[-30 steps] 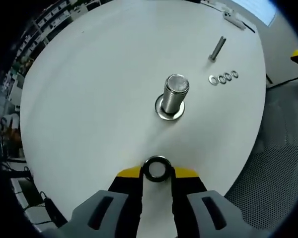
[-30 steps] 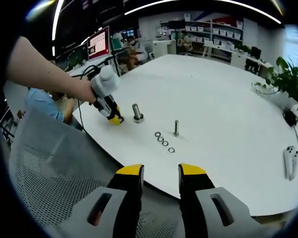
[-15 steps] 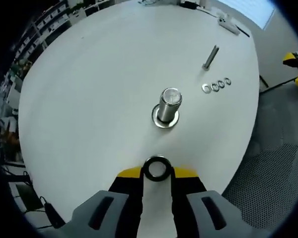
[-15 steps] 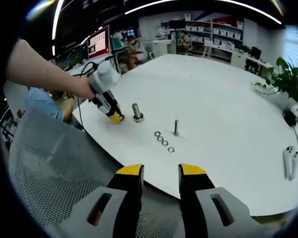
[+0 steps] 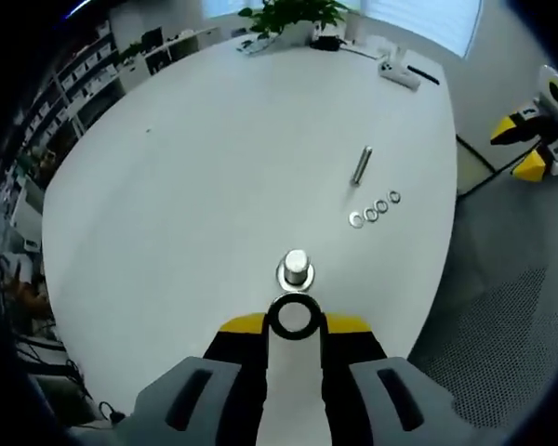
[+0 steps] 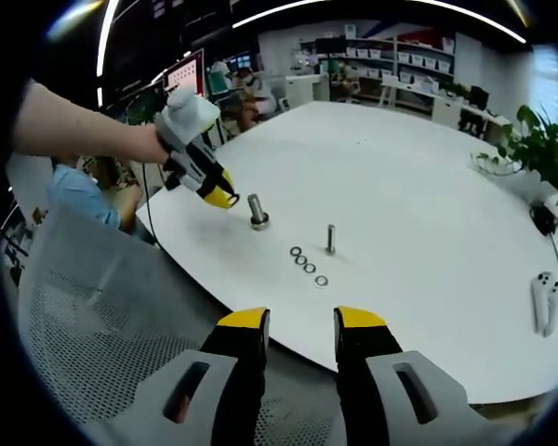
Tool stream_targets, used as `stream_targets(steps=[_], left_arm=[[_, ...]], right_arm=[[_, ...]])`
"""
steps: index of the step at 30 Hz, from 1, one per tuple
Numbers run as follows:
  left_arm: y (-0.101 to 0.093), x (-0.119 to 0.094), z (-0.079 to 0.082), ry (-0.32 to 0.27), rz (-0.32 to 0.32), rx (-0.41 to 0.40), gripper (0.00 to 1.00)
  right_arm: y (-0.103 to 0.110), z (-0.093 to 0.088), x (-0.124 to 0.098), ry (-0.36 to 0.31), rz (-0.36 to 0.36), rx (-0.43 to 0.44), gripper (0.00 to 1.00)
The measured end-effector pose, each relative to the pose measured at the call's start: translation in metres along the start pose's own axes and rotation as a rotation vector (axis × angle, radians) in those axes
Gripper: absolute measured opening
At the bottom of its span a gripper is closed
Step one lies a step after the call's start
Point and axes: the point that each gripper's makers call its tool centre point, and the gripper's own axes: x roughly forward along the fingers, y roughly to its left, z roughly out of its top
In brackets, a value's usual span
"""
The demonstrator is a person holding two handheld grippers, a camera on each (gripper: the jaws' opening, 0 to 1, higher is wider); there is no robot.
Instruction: Place the washer onto the threaded stud by aligning its center hole with the stud, sliding it down to the base, and recovering from edge contact or off-axis alignment until the washer reaches the visible bottom stop.
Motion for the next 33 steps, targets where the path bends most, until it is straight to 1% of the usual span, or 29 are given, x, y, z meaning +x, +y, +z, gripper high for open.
stream_targets(steps=[2,4,10,15,21,23,25,28,30,31,33], left_arm=[[-0.002,-0.003,0.008,-0.013,-0.006,0.003,0.18],[-0.005,-0.003,0.017,-0.019,-0.01,0.024,0.18],[-0.007,0.01,0.028,0.003,-0.005,0.091,0.18],[-0.008,0.019,0.027,0.044,-0.001,0.144,0.18],[-0.006,0.023,0.027,0.064,0.002,0.168,0.18],[-0.004,0.026,0.024,0.088,0.014,0.192,0.19],[-0.005,0.028,0.024,0.09,0.013,0.206,0.19],[-0.007,0.034,0.023,0.11,0.011,0.228,0.19],[-0.005,0.039,0.019,0.136,0.016,0.255,0.19],[-0.008,0.041,0.019,0.142,0.012,0.263,0.19],[-0.007,0.046,0.017,0.151,0.01,0.264,0.19]], right_arm=[[0.0,0.0,0.0,0.0,0.001,0.0,0.3],[0.0,0.0,0.0,0.002,0.002,-0.003,0.3],[0.001,-0.001,0.0,0.005,0.003,-0.006,0.3],[0.0,-0.001,0.0,0.007,0.001,-0.004,0.3],[0.0,0.0,0.0,0.0,-0.003,0.001,0.3],[-0.001,0.0,0.0,-0.001,-0.004,0.0,0.3],[0.0,-0.001,0.0,0.004,-0.002,0.0,0.3],[-0.001,-0.001,0.001,0.007,-0.003,-0.002,0.3],[-0.001,-0.001,0.0,0.005,-0.005,-0.001,0.3],[-0.001,-0.001,0.0,0.006,-0.007,-0.001,0.3],[-0.002,-0.001,0.0,0.007,-0.007,-0.001,0.3]])
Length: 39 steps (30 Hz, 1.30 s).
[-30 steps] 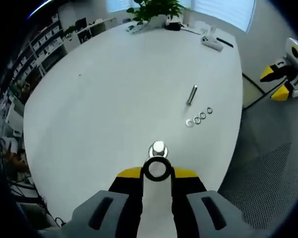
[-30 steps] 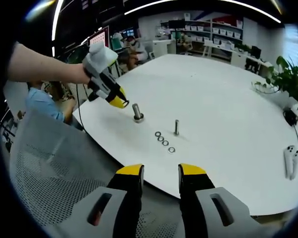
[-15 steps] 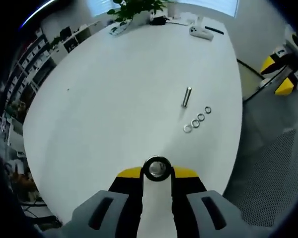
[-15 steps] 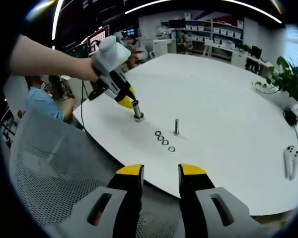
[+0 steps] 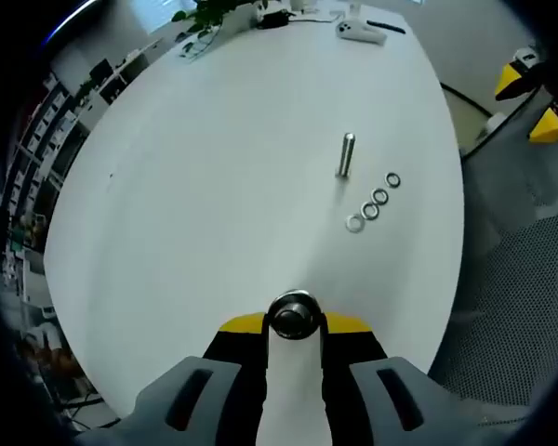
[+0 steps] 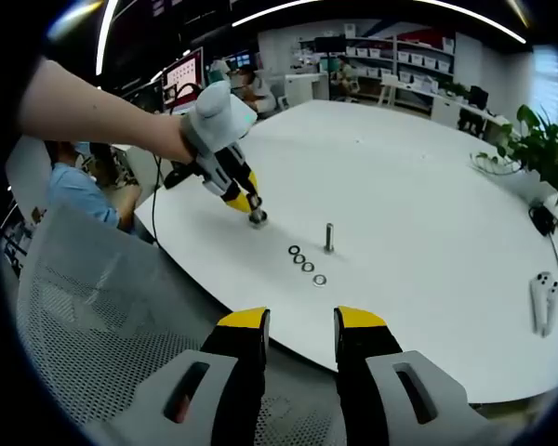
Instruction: Place the washer onto the threaded stud by aligning its center hole with the stud, sliding it down to the base, and recovering from edge contact or off-axis alignment until the washer reaches the visible bottom stop.
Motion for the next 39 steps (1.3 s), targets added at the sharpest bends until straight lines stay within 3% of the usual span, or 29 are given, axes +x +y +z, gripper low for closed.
stream_targets(steps=[8,22,25,32,39], left_arm=[[0.001,0.018,-0.005,0.037,-0.009,0.013,0.19],[-0.001,0.021,-0.009,0.048,-0.022,0.011,0.2],[0.001,0.022,-0.007,0.016,-0.003,0.039,0.21],[0.004,0.01,-0.005,-0.037,0.049,-0.012,0.27],[0.007,-0.011,-0.009,-0.125,0.085,-0.153,0.27]], right_arm=[[-0.002,-0.001,0.0,0.001,-0.007,0.006,0.3],[-0.003,-0.001,-0.001,0.002,-0.013,0.01,0.3],[-0.001,0.001,-0.001,-0.011,-0.003,0.017,0.3],[-0.001,0.0,-0.001,-0.005,-0.004,0.016,0.3],[0.002,0.003,-0.001,-0.021,0.007,0.024,0.3]])
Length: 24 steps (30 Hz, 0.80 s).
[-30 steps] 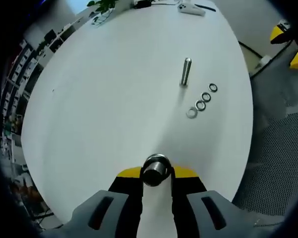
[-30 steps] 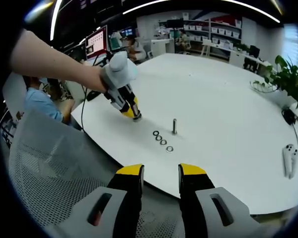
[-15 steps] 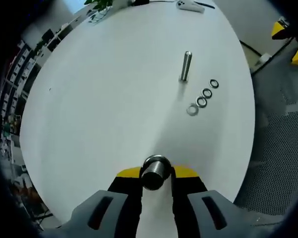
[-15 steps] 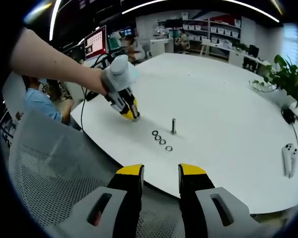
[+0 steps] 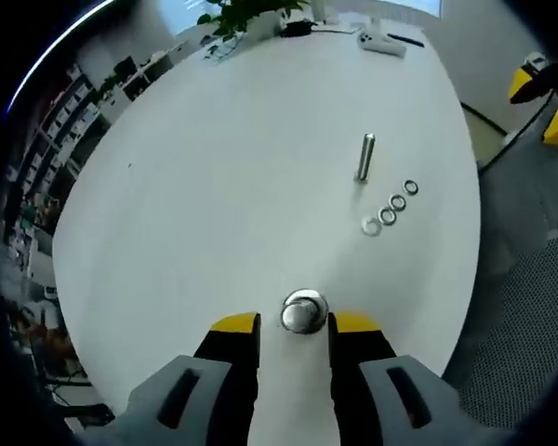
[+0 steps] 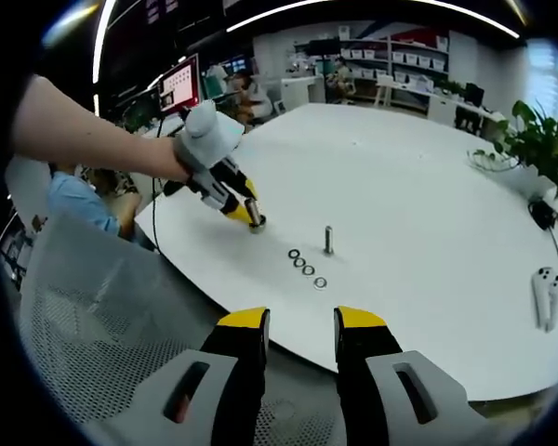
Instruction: Place the washer onto the threaded stud by aligning its center hole with the stud, sliding it down to the base, and recovering from edge contact or off-axis alignment until the washer reaches the visible bottom stop.
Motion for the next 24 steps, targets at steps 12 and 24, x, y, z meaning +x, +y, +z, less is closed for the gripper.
stream_targets(steps=[12,24], left_arm=[[-0.012,-0.054,-0.013,-0.169,0.068,-0.182,0.27],[-0.038,-0.121,-0.026,-0.337,0.097,-0.372,0.29]], right_arm=[[0.002,0.004,-0.001,-0.021,0.009,0.007,0.3],[0.001,0.003,-0.002,-0.021,0.005,0.013,0.3]])
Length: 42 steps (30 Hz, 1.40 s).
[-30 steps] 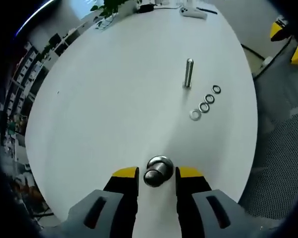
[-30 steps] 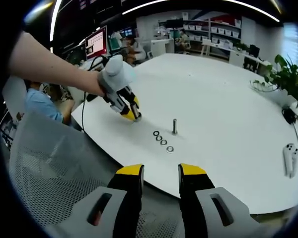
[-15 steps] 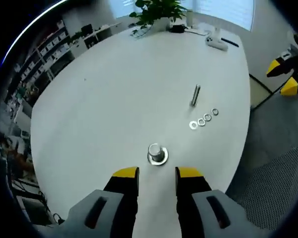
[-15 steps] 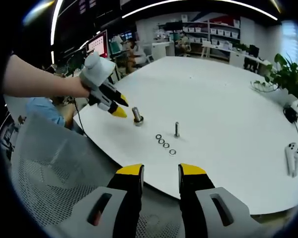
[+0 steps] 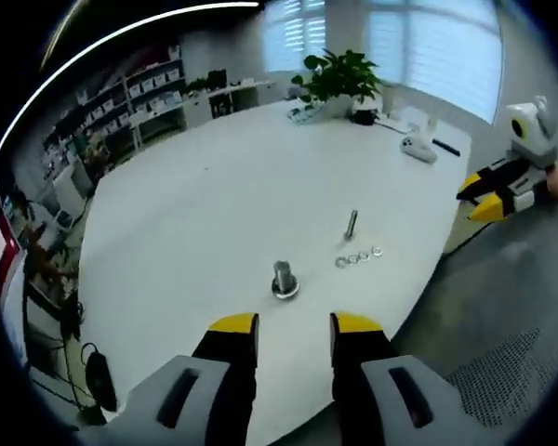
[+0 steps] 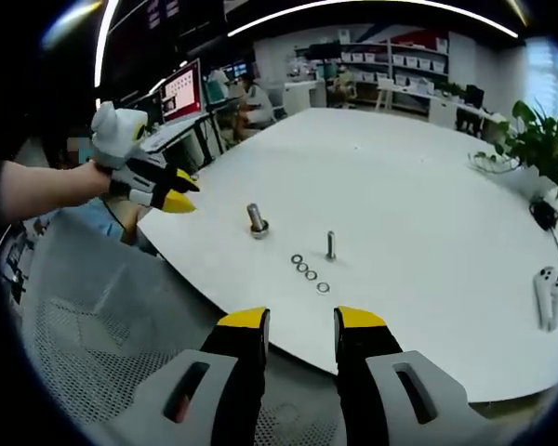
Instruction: Place the washer onto the threaded stud by aligning its center hole with the stud, sliding it down to the base, and recovering from edge contact or off-axis alignment until the washer reaches the visible bottom stop.
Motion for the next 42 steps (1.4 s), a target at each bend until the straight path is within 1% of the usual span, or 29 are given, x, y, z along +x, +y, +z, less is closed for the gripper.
stream_targets(steps=[1,5,6,8,9,10,11,14,15,16,17,21,22,23,24,25,26,27,29,31,32,35,39,42], left_arm=[[-0.002,-0.005,-0.001,-0.005,-0.006,-0.015,0.29],[-0.007,-0.026,-0.012,-0.008,0.005,0.001,0.29],[-0.007,-0.029,-0.012,0.001,0.005,-0.009,0.29],[-0.009,-0.044,-0.01,-0.001,0.012,-0.007,0.29],[-0.009,-0.05,-0.005,-0.032,0.017,-0.008,0.29],[-0.012,-0.052,-0.003,-0.052,0.007,-0.03,0.29],[-0.016,-0.054,-0.005,-0.049,-0.013,-0.029,0.29],[-0.016,-0.054,-0.011,-0.043,-0.007,-0.014,0.29],[-0.016,-0.054,-0.011,-0.051,-0.007,-0.03,0.28],[-0.019,-0.055,-0.008,-0.078,-0.017,-0.077,0.28],[-0.02,-0.057,-0.008,-0.087,-0.019,-0.082,0.28],[-0.018,-0.06,-0.016,-0.087,0.003,-0.052,0.28],[-0.016,-0.058,-0.019,-0.09,-0.001,-0.07,0.28],[-0.018,-0.056,-0.021,-0.093,-0.019,-0.12,0.28],[-0.02,-0.056,-0.019,-0.105,-0.033,-0.133,0.27],[-0.019,-0.057,-0.017,-0.113,-0.021,-0.111,0.27],[-0.018,-0.058,-0.013,-0.134,-0.006,-0.09,0.26],[-0.019,-0.057,-0.011,-0.15,-0.002,-0.092,0.26],[-0.023,-0.054,-0.012,-0.146,-0.017,-0.075,0.27],[-0.024,-0.053,-0.016,-0.127,-0.004,-0.022,0.26],[-0.026,-0.053,-0.016,-0.132,-0.005,-0.002,0.26],[-0.028,-0.053,-0.015,-0.139,-0.015,-0.01,0.26],[-0.026,-0.054,-0.013,-0.152,-0.017,-0.031,0.26],[-0.029,-0.054,-0.013,-0.158,-0.025,-0.032,0.26]], right_arm=[[0.0,-0.001,0.0,0.003,0.001,-0.004,0.3],[0.0,0.0,0.001,0.002,-0.001,0.0,0.3],[0.0,0.0,0.001,0.003,-0.001,-0.002,0.3],[0.0,-0.001,0.0,0.004,-0.003,-0.009,0.3],[-0.002,-0.002,0.0,0.01,-0.011,0.002,0.3],[-0.003,-0.002,0.0,0.008,-0.013,0.003,0.3],[-0.003,-0.001,0.0,0.006,-0.015,0.004,0.3],[-0.004,-0.003,0.001,0.019,-0.017,0.004,0.3],[-0.003,-0.005,0.002,0.028,-0.014,0.002,0.3],[-0.003,-0.006,0.002,0.032,-0.013,-0.001,0.3],[-0.002,-0.007,0.002,0.034,-0.014,-0.001,0.3],[-0.002,-0.009,0.0,0.036,-0.021,0.004,0.3],[-0.003,-0.01,0.001,0.047,-0.02,0.003,0.3],[-0.002,-0.011,0.002,0.052,-0.017,0.003,0.3],[-0.002,-0.012,0.002,0.059,-0.016,0.003,0.3],[-0.002,-0.013,0.002,0.066,-0.019,0.0,0.3],[-0.003,-0.015,0.002,0.075,-0.023,-0.004,0.3],[-0.003,-0.017,0.002,0.085,-0.024,-0.003,0.3],[-0.004,-0.019,0.003,0.099,-0.026,0.0,0.3],[-0.003,-0.02,0.003,0.105,-0.025,-0.001,0.3],[-0.003,-0.021,0.004,0.11,-0.026,-0.004,0.3],[-0.004,-0.028,0.005,0.15,-0.029,-0.009,0.3],[-0.005,-0.03,0.005,0.165,-0.032,-0.01,0.3],[-0.003,-0.035,0.006,0.184,-0.024,-0.018,0.3]])
